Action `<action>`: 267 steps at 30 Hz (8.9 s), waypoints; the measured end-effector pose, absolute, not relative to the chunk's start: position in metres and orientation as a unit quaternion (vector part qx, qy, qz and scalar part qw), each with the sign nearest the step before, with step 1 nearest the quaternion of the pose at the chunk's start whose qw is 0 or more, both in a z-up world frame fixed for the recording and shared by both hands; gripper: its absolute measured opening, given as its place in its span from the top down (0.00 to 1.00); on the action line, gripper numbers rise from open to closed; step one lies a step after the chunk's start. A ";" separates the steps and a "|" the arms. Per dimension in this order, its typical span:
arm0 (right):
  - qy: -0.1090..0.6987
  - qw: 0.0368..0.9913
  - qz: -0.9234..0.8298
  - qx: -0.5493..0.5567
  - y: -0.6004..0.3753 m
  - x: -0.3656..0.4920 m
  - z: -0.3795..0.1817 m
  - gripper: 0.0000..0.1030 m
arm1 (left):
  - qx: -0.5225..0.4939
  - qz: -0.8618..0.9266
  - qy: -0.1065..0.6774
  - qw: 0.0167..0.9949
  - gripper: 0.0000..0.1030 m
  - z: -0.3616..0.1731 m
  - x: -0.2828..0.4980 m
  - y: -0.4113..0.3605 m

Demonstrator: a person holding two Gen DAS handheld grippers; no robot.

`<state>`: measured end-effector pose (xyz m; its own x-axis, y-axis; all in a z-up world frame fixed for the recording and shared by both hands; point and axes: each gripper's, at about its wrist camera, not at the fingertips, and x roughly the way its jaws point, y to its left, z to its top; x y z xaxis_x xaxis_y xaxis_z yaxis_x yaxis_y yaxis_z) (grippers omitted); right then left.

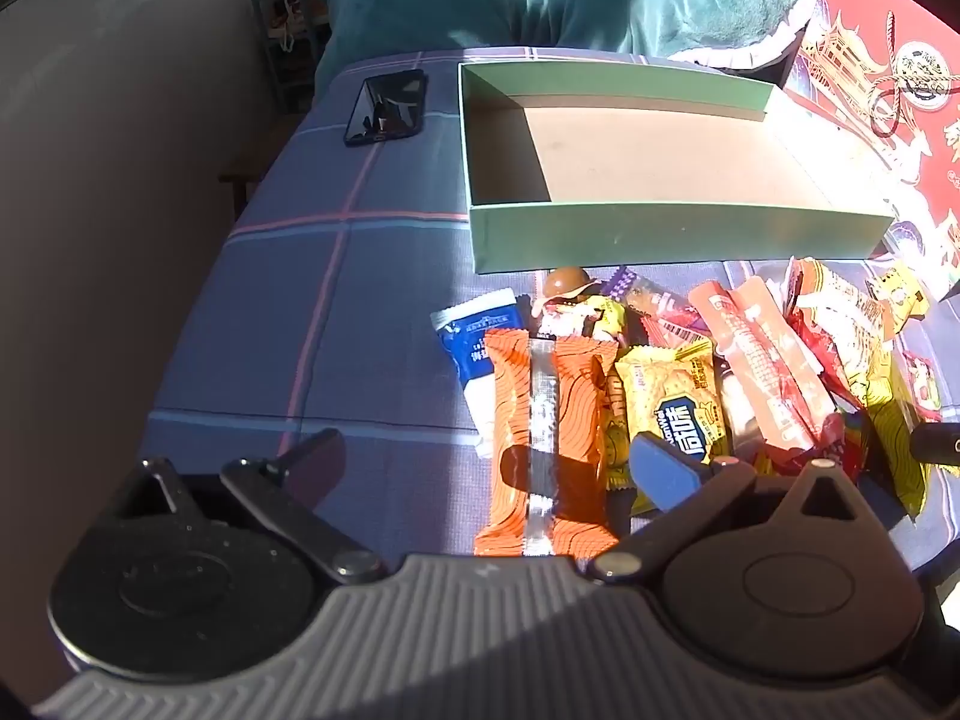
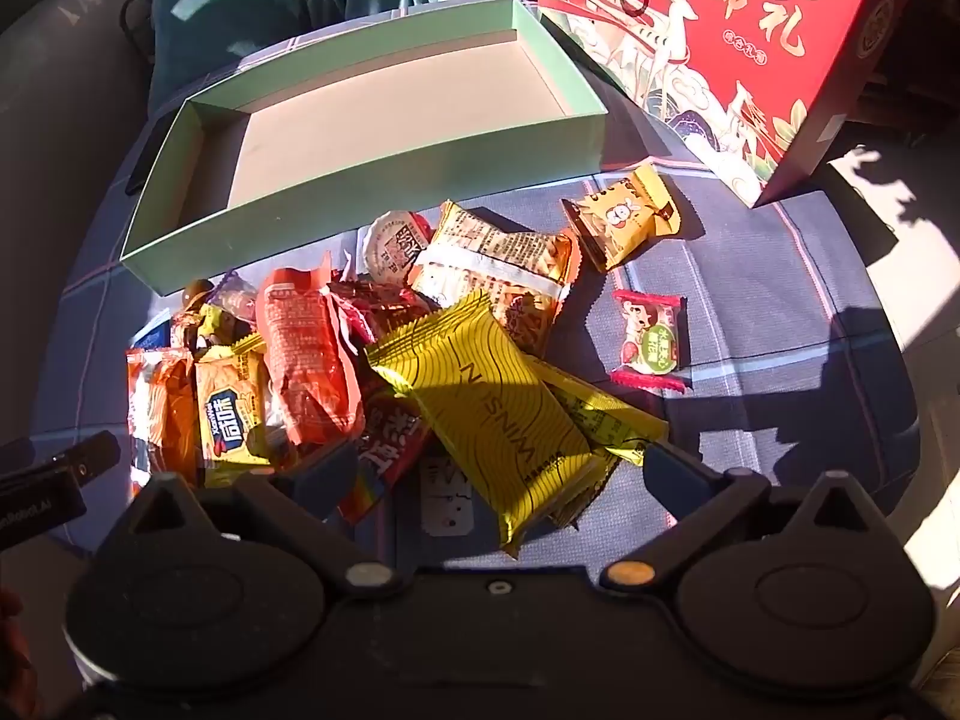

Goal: Organize snacks
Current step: 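Move both grippers toward the snack pile beside the green box, then grasp the orange wafer bar with left gripper while right grasps yellow biscuit pack, then lower both held snacks into the green box and open both grippers, then withdraw both grippers from the box back toward the snack pile, then grasp the blue soda-biscuit pack with left gripper while right grasps yellow candy bar, then carry both snacks into the green box beside the first ones and release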

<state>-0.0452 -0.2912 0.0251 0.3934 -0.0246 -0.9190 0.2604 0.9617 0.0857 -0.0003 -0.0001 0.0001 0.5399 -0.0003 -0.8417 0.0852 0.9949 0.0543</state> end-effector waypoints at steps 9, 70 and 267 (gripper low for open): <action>0.548 0.825 -0.084 0.108 -0.292 -0.044 0.025 0.00 | 0.043 -0.024 0.479 0.877 0.00 0.000 -0.001 0.000; 0.535 0.824 0.138 0.122 -0.203 0.023 0.014 0.32 | 0.005 -0.022 0.521 0.853 0.27 -0.050 0.035 0.053; 0.439 0.878 0.111 0.158 -0.230 0.176 0.045 0.01 | 0.012 -0.045 0.423 0.905 0.00 0.022 0.162 -0.008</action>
<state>0.1765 -0.2300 0.0448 0.5904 0.3333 -0.7351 -0.0563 0.9255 0.3745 0.1623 -0.0078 0.0216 0.6379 -0.0710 -0.7668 0.0918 0.9957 -0.0158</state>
